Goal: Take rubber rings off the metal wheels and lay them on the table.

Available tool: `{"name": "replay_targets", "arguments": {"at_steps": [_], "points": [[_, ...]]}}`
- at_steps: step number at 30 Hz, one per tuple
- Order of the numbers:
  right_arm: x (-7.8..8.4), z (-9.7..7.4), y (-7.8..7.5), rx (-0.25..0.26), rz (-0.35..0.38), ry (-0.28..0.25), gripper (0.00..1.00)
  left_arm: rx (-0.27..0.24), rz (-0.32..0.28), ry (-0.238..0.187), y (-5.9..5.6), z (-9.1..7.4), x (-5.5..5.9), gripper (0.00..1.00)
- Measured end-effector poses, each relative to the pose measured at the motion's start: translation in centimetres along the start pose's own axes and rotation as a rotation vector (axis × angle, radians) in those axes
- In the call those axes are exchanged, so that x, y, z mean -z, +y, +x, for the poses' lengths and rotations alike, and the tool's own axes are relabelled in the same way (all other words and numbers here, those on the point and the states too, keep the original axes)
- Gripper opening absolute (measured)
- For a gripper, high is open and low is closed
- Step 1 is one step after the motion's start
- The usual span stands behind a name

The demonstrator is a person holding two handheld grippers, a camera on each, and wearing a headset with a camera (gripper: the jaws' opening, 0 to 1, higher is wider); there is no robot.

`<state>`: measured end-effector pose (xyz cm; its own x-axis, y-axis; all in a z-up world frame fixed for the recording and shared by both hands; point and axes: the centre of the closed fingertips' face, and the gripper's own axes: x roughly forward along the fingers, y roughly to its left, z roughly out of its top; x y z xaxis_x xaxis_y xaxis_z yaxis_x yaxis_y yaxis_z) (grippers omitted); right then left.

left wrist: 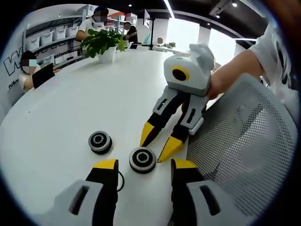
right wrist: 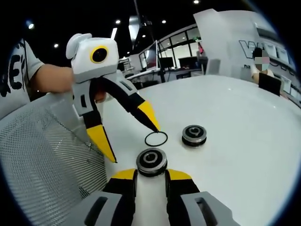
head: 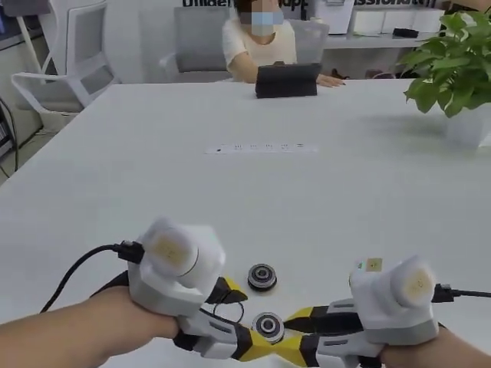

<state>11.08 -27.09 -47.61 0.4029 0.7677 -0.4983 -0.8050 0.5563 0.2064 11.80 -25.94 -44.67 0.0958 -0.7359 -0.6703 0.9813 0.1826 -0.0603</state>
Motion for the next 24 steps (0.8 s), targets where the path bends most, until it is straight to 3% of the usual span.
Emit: {"name": "replay_targets", "arguments": {"at_steps": [19,24], "points": [[0.3,-0.1,-0.3,0.019,-0.011,-0.004,0.16,0.011,0.020,0.016,-0.4,1.4,0.2,0.20],[0.3,-0.1,-0.3,0.022,-0.013,-0.005,0.16,-0.007,0.057,0.013,-0.2,1.9,0.2,0.15]]}}
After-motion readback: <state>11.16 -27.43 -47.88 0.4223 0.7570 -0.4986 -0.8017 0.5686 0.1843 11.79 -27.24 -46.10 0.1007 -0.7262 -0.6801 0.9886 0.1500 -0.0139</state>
